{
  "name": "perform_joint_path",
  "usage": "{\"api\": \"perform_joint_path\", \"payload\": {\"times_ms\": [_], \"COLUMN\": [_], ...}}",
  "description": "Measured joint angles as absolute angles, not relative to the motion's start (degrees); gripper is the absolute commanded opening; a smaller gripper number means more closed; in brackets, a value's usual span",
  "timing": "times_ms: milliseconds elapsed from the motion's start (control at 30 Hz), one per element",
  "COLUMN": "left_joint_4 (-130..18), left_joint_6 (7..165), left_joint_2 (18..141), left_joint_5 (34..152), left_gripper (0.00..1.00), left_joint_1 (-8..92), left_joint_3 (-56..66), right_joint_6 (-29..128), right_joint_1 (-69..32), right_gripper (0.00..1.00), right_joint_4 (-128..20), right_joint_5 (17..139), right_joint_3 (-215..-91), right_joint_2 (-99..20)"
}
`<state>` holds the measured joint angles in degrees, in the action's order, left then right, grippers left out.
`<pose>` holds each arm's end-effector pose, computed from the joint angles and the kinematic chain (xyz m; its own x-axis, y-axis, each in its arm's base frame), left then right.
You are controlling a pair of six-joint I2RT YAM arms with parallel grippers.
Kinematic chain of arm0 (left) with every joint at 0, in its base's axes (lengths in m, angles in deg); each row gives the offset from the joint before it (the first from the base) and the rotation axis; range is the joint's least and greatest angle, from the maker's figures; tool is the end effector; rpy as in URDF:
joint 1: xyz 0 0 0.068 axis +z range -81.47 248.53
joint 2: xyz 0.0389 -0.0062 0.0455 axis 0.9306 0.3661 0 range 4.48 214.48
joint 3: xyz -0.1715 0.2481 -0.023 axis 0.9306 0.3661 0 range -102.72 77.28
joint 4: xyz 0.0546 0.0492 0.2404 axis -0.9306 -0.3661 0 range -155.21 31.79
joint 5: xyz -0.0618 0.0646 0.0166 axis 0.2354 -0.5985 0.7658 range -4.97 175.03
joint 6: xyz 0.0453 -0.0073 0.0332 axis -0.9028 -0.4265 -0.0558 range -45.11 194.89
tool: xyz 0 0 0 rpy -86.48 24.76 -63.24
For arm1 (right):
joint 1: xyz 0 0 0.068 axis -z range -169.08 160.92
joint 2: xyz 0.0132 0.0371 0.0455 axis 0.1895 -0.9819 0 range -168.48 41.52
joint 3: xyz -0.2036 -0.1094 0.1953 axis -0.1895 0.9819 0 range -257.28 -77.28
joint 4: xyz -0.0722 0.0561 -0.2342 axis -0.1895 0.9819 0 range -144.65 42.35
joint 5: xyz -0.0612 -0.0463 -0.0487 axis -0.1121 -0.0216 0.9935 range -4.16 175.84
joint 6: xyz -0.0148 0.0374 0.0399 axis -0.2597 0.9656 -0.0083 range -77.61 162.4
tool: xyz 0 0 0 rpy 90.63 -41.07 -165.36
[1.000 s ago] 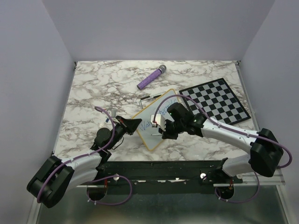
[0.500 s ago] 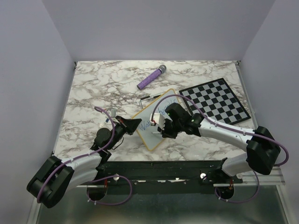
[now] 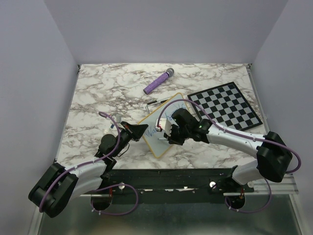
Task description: Write a sentence on the whiteboard
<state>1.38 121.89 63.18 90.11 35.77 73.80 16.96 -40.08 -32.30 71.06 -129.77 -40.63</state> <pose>0.1353 -0.0911 0.2157 -0.4048 -0.6059 -0.6848 0.4651 0.5084 -0.7247 0.1697 0.2256 0.2532 -0.0828 -0.7620 -0.6423 -0.9809 0.1763 -0.0827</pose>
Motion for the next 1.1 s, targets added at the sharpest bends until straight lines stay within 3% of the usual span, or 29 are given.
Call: {"api": "perform_joint_path", "payload": {"times_ms": [1100], "left_joint_4": [1.21], "left_joint_6": [121.39], "left_joint_2": [62.53], "left_joint_5": [90.0], "left_gripper": [0.0], "left_joint_1": [35.77], "left_joint_3": [73.88], "right_joint_6": [12.66], "right_joint_1": [-40.78], "right_gripper": [0.01], "right_joint_4": [-27.88], "right_joint_5": [70.9], "right_joint_3": [-130.64], "right_joint_2": [-42.49]}}
